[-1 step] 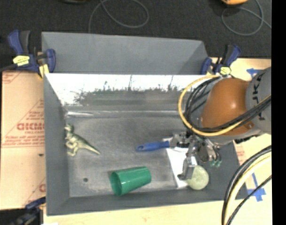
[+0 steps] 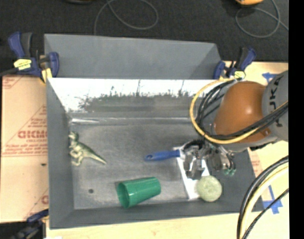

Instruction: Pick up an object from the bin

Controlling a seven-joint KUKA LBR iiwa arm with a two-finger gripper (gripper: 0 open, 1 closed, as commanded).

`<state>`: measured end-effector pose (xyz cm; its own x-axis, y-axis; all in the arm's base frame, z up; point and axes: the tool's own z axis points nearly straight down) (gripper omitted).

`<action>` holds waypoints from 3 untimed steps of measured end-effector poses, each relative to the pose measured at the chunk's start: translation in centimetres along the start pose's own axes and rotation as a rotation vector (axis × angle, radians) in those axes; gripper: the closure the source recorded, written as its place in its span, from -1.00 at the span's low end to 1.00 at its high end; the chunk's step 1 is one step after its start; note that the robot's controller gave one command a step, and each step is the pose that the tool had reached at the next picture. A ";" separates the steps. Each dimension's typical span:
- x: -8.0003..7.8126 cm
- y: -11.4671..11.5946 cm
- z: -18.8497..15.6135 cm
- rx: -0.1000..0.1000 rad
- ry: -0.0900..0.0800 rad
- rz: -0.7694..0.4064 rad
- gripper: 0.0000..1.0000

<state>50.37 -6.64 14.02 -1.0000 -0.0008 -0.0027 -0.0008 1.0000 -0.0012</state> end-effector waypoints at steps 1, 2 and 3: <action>0.0 0.0 0.0 0.000 0.000 0.000 1.00; -2.3 3.8 -4.7 -0.001 0.002 -0.020 1.00; -6.1 -0.6 -9.1 0.000 -0.002 -0.019 1.00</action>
Offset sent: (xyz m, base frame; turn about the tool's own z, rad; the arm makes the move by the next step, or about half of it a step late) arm 0.0281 0.0501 0.0593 -0.0268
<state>56.40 -7.26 23.17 -0.9998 -0.0201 -0.0042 -0.0201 0.9998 -0.0014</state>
